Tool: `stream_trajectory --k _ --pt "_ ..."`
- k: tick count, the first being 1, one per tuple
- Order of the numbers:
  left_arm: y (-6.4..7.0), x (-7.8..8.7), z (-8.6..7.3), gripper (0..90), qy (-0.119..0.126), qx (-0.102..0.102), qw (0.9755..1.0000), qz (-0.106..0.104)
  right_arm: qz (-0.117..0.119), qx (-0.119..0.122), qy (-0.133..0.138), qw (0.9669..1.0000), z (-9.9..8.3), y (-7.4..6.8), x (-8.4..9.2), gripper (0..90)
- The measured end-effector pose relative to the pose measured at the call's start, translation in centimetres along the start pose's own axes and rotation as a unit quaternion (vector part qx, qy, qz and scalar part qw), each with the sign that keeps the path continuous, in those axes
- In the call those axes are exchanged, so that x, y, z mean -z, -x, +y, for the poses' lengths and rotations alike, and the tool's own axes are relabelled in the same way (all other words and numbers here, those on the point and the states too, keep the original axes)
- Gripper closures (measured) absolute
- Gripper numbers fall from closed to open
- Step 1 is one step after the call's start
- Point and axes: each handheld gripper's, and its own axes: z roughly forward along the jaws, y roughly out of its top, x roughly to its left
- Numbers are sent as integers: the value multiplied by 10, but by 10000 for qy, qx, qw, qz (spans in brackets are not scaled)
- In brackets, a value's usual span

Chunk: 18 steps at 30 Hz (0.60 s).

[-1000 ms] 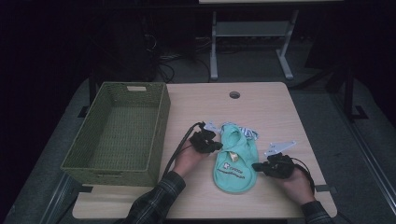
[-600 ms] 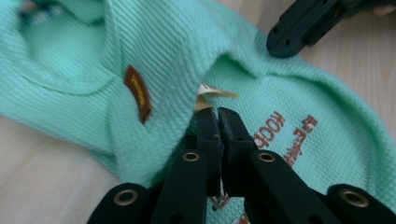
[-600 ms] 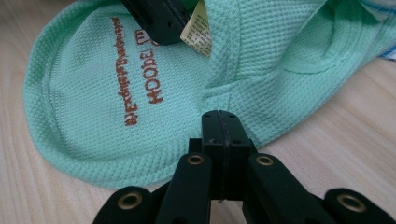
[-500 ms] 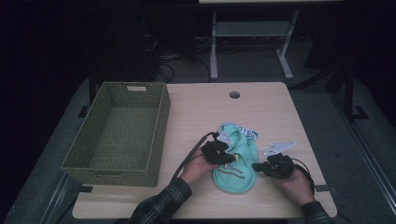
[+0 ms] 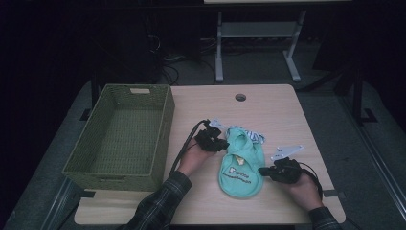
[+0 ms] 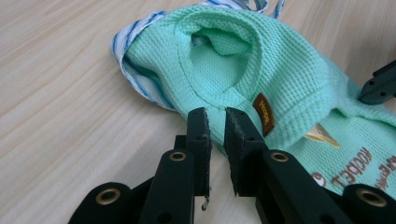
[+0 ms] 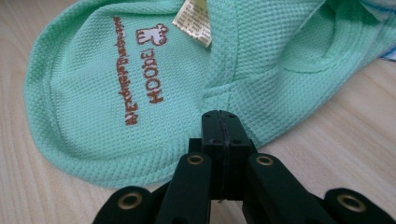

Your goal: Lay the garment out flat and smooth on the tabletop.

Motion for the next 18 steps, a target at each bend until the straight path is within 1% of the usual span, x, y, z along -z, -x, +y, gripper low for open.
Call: stream_trajectory --k 1,3,5,6,7,8,9,10,11,13,14,15,16,18 --pt "0 -1 1 793 30 25 10000 -28 2 -5 3 10000 0 0 0 898" --pt "3 -6 1 764 20 29 9999 -158 -4 0 6 10000 0 0 0 898" --pt "7 -11 1 730 -57 -58 9998 -173 -7 1 6 10000 0 0 0 898" --pt "8 -14 1 706 -107 -68 9997 -204 -3 3 5 10000 0 0 0 898" --pt "9 -17 1 703 -173 -132 9996 -169 0 6 -5 10000 0 0 0 898" --pt "10 -19 1 703 -181 -129 9996 -153 -3 2 7 10000 0 0 0 898" --pt "11 -21 0 703 -162 -83 9998 -125 -6 3 9 10000 0 0 0 898" --pt "11 -24 -1 703 -201 -83 9997 -119 -11 0 11 10000 0 0 0 898" --pt "12 -27 -1 707 -282 -135 9995 -72 -15 0 7 10000 0 -1 0 898" --pt "12 -28 -2 740 -257 -176 9995 -14 -11 -4 10 10000 0 0 0 898" --pt "12 -27 -1 763 -294 -225 9993 35 -11 -4 11 10000 0 0 0 898" --pt "13 -27 -1 798 -333 -316 9989 89 -7 -4 9 10000 0 0 0 898" --pt "12 -27 -1 844 -333 -328 9989 93 -3 3 -2 10000 0 0 0 898" --pt "11 -27 -1 870 -339 -318 9989 91 -2 -5 16 10000 0 0 0 898"
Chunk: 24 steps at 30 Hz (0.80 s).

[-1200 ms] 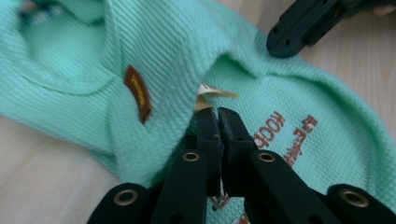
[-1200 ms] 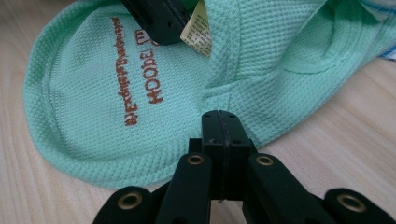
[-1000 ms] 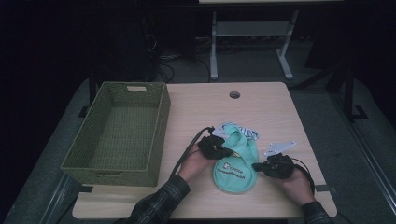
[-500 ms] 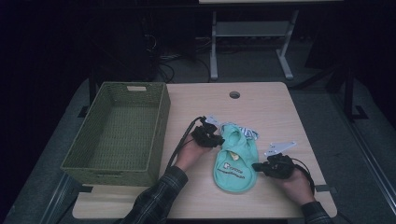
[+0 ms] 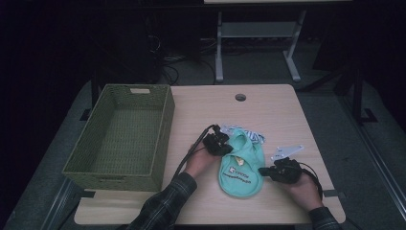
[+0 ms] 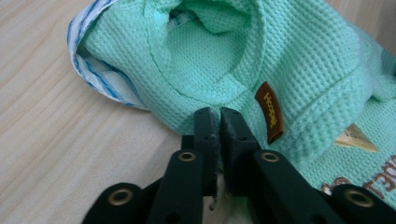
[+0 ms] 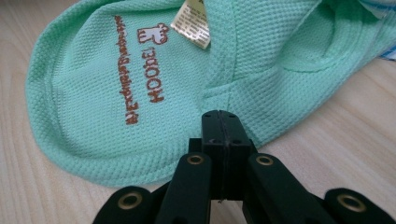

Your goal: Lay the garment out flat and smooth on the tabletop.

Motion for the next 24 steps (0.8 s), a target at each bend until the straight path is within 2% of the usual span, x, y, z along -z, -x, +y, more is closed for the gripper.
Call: stream_trajectory --k 3,6,11,13,16,18,20,21,22,24 --pt "-2 3 -1 877 1 -22 9999 125 -2 -7 -2 10000 0 0 0 898" --pt "-8 9 -2 880 39 55 9998 191 1 -8 -3 10000 0 0 0 898" --pt "-24 22 -8 883 52 306 9985 451 -3 7 -16 10000 0 -1 0 899" --pt "-27 24 -10 885 -14 341 9980 531 -8 11 -25 10000 0 -1 0 899" --pt "-28 23 -12 882 -15 405 9974 591 8 13 -26 10000 0 0 0 899" --pt "-26 22 -12 868 -42 337 9978 563 3 13 -22 10000 0 0 0 899" --pt "-23 23 -11 810 -29 329 9967 737 -3 11 -14 10000 0 0 0 899" --pt "-23 26 -11 781 -6 326 9971 687 -2 12 -14 10000 0 0 0 899" --pt "-23 29 -11 772 99 369 9976 576 -1 14 -14 10000 0 0 0 899" --pt "-17 32 -10 773 137 359 9985 381 6 14 -14 10000 0 0 0 899"
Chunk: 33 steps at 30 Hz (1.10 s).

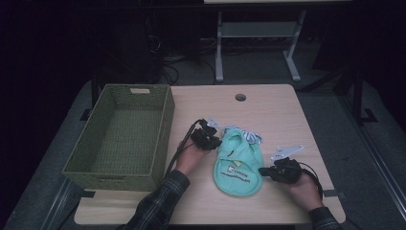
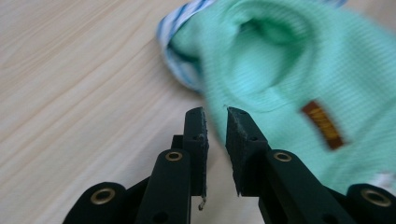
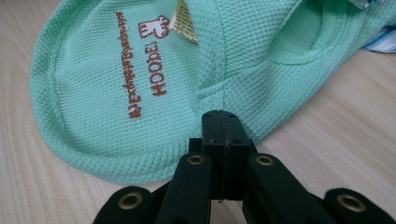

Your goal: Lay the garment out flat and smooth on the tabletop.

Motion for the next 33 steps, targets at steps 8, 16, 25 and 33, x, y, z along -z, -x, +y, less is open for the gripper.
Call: stream_trajectory --k 8,16,25,33 --pt "25 -6 -7 810 -332 -299 9982 -394 -20 16 -16 10000 0 0 0 899" --pt "35 0 -21 835 -467 -286 9973 -492 -20 14 1 10000 -1 -1 0 899" --pt "50 20 -42 835 -522 -383 9966 -518 49 92 -124 9999 1 -6 1 883" --pt "49 19 -43 862 -475 -380 9969 -503 -148 122 317 9993 36 9 1 858"
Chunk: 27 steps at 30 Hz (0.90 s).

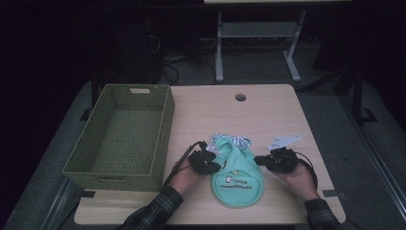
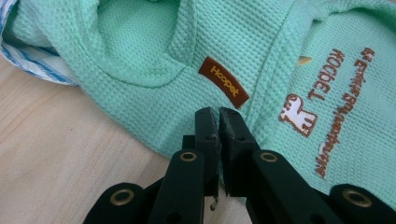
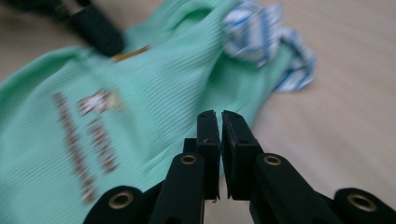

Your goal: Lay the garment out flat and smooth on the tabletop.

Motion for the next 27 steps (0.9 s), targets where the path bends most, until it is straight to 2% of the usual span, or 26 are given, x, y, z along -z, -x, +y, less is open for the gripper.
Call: stream_trajectory --k 3,6,9,12,15,18,20,21,23,25,27 --pt "1 0 1 866 -26 -66 10000 50 -97 -104 45 9999 14 16 -14 868" --pt "0 0 0 866 -25 -46 10000 20 -146 -262 16 9995 23 32 -30 877" --pt "0 0 0 868 19 -1 10000 -15 -74 -407 71 9991 29 42 -46 866" --pt "-1 0 0 869 -25 -59 10000 -17 -30 -373 99 9992 34 41 -52 831" --pt "0 0 1 870 -1 -17 10000 -16 21 -257 115 9996 37 38 -58 794" --pt "-1 0 1 870 -40 -59 10000 -7 17 -283 19 9996 37 35 -62 782" --pt "-1 0 1 870 -19 -29 10000 -13 -11 -215 -86 9997 36 35 -66 762" --pt "0 -1 1 870 4 -11 10000 -17 -6 -193 -56 9998 34 34 -67 761" --pt "-1 0 1 870 -41 -56 10000 -13 -52 -149 -36 9999 34 32 -68 775" --pt "-1 0 1 870 -44 -51 10000 -7 -178 14 -119 9998 35 28 -68 863" --pt "0 0 1 870 -47 -52 10000 -1 -249 107 -163 9995 37 25 -68 882"
